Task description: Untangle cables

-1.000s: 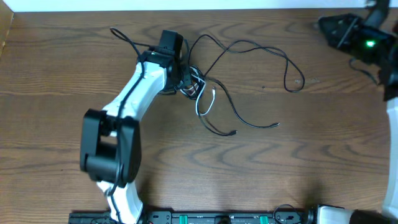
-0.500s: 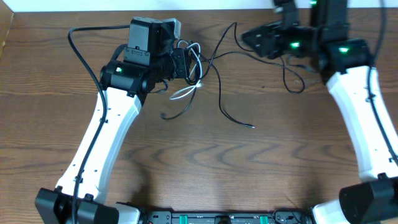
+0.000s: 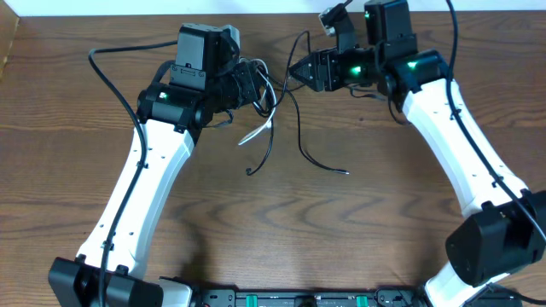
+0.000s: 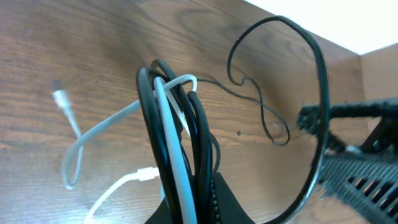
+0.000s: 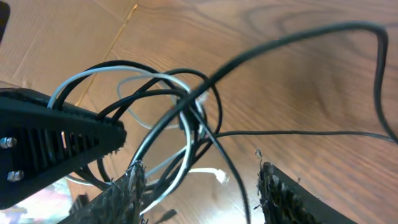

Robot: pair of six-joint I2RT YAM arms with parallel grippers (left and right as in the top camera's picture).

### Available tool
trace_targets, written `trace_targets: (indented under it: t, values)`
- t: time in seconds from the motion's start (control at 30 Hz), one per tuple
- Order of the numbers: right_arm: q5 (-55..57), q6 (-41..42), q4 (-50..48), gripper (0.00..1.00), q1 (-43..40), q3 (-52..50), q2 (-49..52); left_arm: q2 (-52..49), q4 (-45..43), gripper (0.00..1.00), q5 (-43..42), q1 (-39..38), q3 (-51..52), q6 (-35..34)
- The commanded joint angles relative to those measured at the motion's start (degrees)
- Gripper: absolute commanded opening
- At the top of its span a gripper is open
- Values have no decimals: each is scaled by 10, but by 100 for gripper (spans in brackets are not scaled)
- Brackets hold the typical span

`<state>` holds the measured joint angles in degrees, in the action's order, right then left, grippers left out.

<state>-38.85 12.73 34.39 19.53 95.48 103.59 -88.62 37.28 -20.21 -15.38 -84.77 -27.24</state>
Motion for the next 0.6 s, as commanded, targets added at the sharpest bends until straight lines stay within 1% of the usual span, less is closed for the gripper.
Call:
trace_targets:
  t: [0.0,0.13,0.33,0.4,0.53,0.57]
  values:
    - [-5,25,-5,58,20,3,10,3,-2,7,19,2,-7,-48]
    - [-4,31,-11,63,37,3,11,3,-2,8,18,2,-7,-52]
    - [27,55,-8,62,59,3,13,3,-3,7,21,2,-7,-65]
    - [35,58,-3,55,65,3,16,3,-3,8,21,2,-7,-77]
    - [101,99,-5,46,78,-10,17,3,-9,8,21,2,-7,-96]
    - [110,105,-9,41,80,-15,18,3,-10,7,21,2,-7,-100]
